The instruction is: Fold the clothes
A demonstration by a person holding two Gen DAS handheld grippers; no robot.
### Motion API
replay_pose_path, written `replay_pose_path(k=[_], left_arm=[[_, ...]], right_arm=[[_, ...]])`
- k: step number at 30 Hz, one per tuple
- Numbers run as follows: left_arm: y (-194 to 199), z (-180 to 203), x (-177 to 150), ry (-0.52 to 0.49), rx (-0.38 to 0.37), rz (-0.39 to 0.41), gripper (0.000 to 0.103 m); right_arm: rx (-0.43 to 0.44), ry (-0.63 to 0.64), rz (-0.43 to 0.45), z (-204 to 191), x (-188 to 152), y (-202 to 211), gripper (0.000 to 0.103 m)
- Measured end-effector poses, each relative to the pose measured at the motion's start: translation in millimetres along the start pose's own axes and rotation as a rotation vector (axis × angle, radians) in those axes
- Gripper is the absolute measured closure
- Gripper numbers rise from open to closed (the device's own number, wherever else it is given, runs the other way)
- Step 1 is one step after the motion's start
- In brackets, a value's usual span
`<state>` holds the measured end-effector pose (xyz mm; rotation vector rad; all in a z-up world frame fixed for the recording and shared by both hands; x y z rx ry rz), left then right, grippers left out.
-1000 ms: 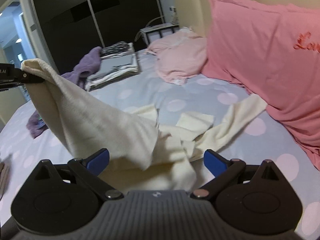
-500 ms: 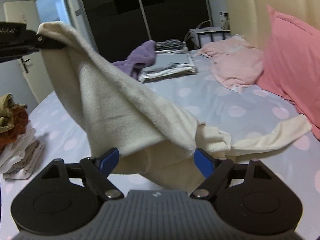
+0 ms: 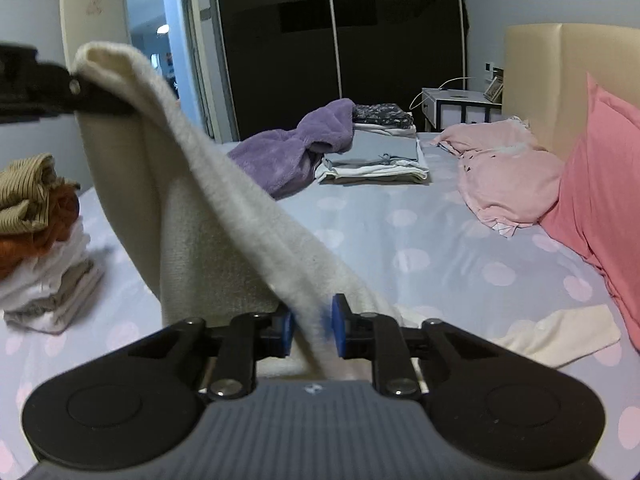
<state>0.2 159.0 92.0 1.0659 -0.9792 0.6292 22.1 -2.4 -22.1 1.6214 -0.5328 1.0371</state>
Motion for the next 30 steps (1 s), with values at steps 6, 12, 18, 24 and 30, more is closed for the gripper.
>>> replay_pose_path(k=[6,12,18,24,30], left_arm=[[20.3,10.4,26.0,-0.035,0.009,0.045,0.099],[61.7,5.9,76.4,-0.062,0.050,0.127,0.099],[123.8,27.7,153.4,-0.148,0.064,0.238,0.099],[178.9,38.7,204.5,-0.195,0.115,0.323,0.099],[182.1,21.8,217.4,-0.231,0.171,0.336,0.099]], right_arm=[[0.045,0.007,0.031,12.9,15.7,20.4,0.098],[0.091,0.017,0.205,25.7,93.5,64.6,0.098],[0.172,0.029,0.399,36.9,183.4,131.5,0.098],[0.225,0.135,0.565,21.5,250.4,195.7,0.098],[0.237,0.207,0.650,0.4,283.4,203.7,0.098]])
Point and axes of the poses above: each gripper's, at about its wrist camera, not at the fingertips, and y roughly against the way its jaws point, z to its right, x to its top, the point moved 4 cm from there along -y, roughly the way its jaws point, and after that the axes turned 9 degrees about -x, right-handed, at the moved point
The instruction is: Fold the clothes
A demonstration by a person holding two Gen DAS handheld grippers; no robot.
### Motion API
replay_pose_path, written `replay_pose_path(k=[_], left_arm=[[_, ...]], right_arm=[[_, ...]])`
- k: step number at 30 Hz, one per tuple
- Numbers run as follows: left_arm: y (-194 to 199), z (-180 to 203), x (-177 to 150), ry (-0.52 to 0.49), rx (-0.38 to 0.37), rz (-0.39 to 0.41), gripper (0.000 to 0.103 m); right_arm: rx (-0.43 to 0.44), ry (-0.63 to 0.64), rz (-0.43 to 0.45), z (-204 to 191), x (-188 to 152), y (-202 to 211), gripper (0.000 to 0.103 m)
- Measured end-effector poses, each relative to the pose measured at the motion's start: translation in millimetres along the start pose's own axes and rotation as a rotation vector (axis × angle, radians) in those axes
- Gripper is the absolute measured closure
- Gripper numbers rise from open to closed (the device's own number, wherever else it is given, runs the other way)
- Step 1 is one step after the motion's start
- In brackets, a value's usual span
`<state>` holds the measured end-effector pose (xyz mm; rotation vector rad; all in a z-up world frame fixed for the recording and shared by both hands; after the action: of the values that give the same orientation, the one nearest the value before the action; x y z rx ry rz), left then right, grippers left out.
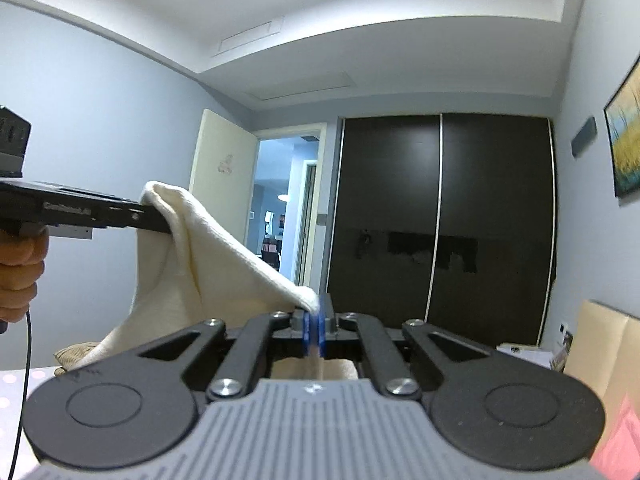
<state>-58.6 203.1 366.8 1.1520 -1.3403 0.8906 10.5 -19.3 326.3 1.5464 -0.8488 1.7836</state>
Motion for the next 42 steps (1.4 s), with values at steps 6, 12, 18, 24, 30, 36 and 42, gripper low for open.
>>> replay_pose_path(k=[6,12,18,24,30,36,42], left_arm=[[-59.2,-28.4,-108.5,0.091,-0.063,-0.207,0.099],[-139.0,-36.0,-301.4,0.220,-0.070,-0.531,0.099],[-204.6,-35.5,-420.2,0.353,-0.037,-0.666,0.098],[-226.9,-26.9,-462.5,0.261,-0.026,-0.804,0.089],[-148.1,-44.4,-416.4,0.150,0.001,-0.689,0.045],[-69.3,-57.5,-430.7,0.214,0.007,-0.691,0.046],[-46.1,-59.4,-464.0,0.366,0.037,-0.704,0.047]], right_arm=[[0.000,-0.073,-0.198,-9.1,-94.9,-34.4,0.098],[-0.051,-0.187,-0.574,-24.8,-283.0,-73.3,0.098],[-0.133,-0.246,-0.859,-37.5,-438.3,-108.2,0.098],[-0.236,-0.218,-0.989,-22.9,-502.0,-122.7,0.091],[-0.247,-0.167,-0.925,-12.5,-473.7,-80.4,0.067],[-0.133,-0.070,-0.832,-39.1,-447.6,-87.3,0.066],[0.096,0.231,-0.727,-131.1,-438.9,-86.4,0.061]])
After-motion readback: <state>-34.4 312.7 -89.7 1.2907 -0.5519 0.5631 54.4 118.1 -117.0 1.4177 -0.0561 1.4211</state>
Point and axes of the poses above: each gripper's, at about its wrist camera, not at the fingertips, and y roughly against the way its jaws point, z to its right, x to its top, the point moved 4 cm from there along -y, roughly the way its jaws point, and after that the axes turned 9 degrees about -x, right-handed, at the moved point
